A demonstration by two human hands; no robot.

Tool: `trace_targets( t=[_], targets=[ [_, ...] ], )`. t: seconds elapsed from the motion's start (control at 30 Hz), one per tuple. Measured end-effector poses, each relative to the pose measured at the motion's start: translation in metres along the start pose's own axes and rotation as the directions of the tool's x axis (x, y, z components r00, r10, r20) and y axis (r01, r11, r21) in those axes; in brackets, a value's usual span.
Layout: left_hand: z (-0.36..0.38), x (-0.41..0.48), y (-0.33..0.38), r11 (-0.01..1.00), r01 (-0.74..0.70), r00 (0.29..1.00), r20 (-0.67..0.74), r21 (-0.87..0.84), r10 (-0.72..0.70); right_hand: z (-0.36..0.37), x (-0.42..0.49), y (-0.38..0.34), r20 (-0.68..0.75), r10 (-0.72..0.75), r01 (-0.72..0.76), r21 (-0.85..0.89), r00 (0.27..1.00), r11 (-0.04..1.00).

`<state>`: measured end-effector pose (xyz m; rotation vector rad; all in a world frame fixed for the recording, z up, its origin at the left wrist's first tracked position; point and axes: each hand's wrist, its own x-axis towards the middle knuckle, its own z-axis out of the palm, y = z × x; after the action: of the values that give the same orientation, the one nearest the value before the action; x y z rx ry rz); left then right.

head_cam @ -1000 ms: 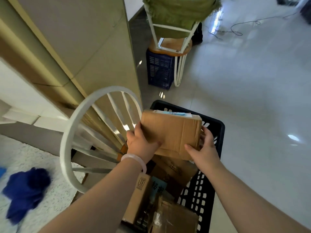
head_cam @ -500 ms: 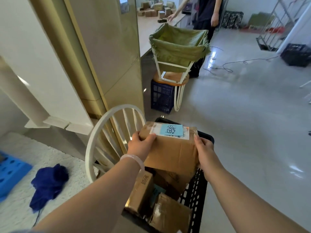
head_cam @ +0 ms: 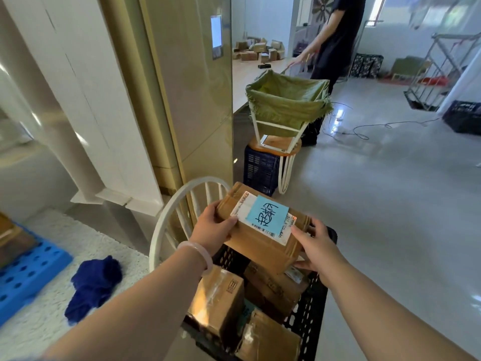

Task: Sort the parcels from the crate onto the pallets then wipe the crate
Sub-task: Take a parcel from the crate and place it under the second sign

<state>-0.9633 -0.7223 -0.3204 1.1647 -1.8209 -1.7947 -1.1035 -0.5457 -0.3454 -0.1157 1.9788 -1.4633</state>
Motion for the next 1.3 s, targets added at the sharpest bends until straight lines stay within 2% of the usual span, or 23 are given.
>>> trace_targets(
  t=[0.13,0.3,0.47,0.57,0.63,0.73,0.8,0.9,1.03,1.1,1.3],
  targets=[
    [0.001,0.003,0.006,0.995,-0.095,0.994,-0.042,0.016,0.096,0.007,-0.001,0.0,0.012,-0.027,0.027,-0.027,1.0,0.999],
    [0.002,0.006,0.012,0.943,-0.203,0.97,-0.08,0.263,0.231,0.022,-0.007,-0.001,0.069,-0.1,0.104,-0.065,0.993,0.992],
    [-0.007,0.009,0.015,0.926,-0.2,0.975,-0.024,0.32,0.219,0.021,-0.014,-0.005,0.191,-0.155,0.201,-0.253,0.969,0.946],
    [-0.009,0.007,0.014,0.917,-0.209,0.972,-0.035,0.34,0.234,0.026,-0.019,-0.009,0.169,-0.233,0.274,-0.285,0.958,0.919],
    [-0.008,0.004,0.012,0.911,-0.219,0.97,-0.024,0.35,0.242,0.032,-0.021,-0.012,0.139,-0.257,0.284,-0.246,0.956,0.927],
    [-0.002,-0.006,0.003,0.889,-0.27,0.963,0.085,0.371,0.257,0.04,-0.021,-0.017,0.092,-0.25,0.262,-0.167,0.964,0.95],
    [0.001,-0.01,-0.004,0.866,-0.307,0.952,0.131,0.394,0.278,0.045,-0.021,-0.019,0.091,-0.247,0.26,-0.179,0.965,0.949],
    [-0.008,-0.007,-0.011,0.865,-0.328,0.945,0.14,0.379,0.297,0.052,-0.019,-0.018,0.117,-0.283,0.306,-0.329,0.952,0.893],
    [-0.027,-0.006,-0.013,0.848,-0.357,0.934,0.151,0.392,0.324,0.06,-0.021,-0.024,0.226,-0.351,0.417,-0.518,0.909,0.747],
    [-0.038,-0.005,-0.016,0.854,-0.346,0.938,0.156,0.389,0.309,0.071,-0.025,-0.027,0.283,-0.392,0.484,-0.507,0.875,0.713],
    [-0.095,-0.019,-0.029,0.865,-0.342,0.94,0.138,0.367,0.313,0.131,-0.042,-0.033,0.398,-0.436,0.577,-0.375,0.807,0.726]
  ],
)
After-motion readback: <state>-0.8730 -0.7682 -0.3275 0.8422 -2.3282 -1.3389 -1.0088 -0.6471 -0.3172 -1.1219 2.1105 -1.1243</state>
